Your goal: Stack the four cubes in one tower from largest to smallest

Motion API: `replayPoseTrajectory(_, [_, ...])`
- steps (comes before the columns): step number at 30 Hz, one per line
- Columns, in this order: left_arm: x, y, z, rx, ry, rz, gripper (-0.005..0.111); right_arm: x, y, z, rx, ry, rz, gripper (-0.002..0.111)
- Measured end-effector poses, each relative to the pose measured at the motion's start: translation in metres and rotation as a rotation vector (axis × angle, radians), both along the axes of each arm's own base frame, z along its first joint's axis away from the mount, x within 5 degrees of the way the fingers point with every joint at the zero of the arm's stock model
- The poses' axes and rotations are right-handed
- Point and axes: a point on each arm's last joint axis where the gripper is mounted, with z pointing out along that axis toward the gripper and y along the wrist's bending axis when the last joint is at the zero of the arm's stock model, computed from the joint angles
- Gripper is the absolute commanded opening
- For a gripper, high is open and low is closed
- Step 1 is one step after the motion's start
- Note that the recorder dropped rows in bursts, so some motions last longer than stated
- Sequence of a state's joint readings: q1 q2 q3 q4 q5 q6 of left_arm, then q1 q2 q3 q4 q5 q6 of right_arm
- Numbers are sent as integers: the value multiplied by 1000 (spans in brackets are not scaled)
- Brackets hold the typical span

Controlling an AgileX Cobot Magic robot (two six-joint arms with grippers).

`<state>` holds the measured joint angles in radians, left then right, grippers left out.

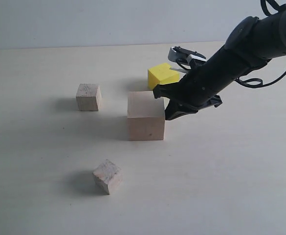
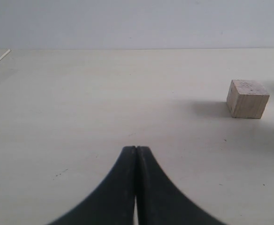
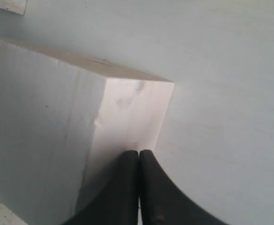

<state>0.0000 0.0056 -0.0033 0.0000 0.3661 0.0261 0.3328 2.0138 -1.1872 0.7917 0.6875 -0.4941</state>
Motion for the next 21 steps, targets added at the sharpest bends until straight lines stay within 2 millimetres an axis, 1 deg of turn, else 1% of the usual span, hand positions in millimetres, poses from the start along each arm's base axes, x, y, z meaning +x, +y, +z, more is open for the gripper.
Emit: replayPoseTrajectory(21, [0, 0, 0, 0, 0, 0, 0, 0, 5, 3, 69, 12, -14, 0])
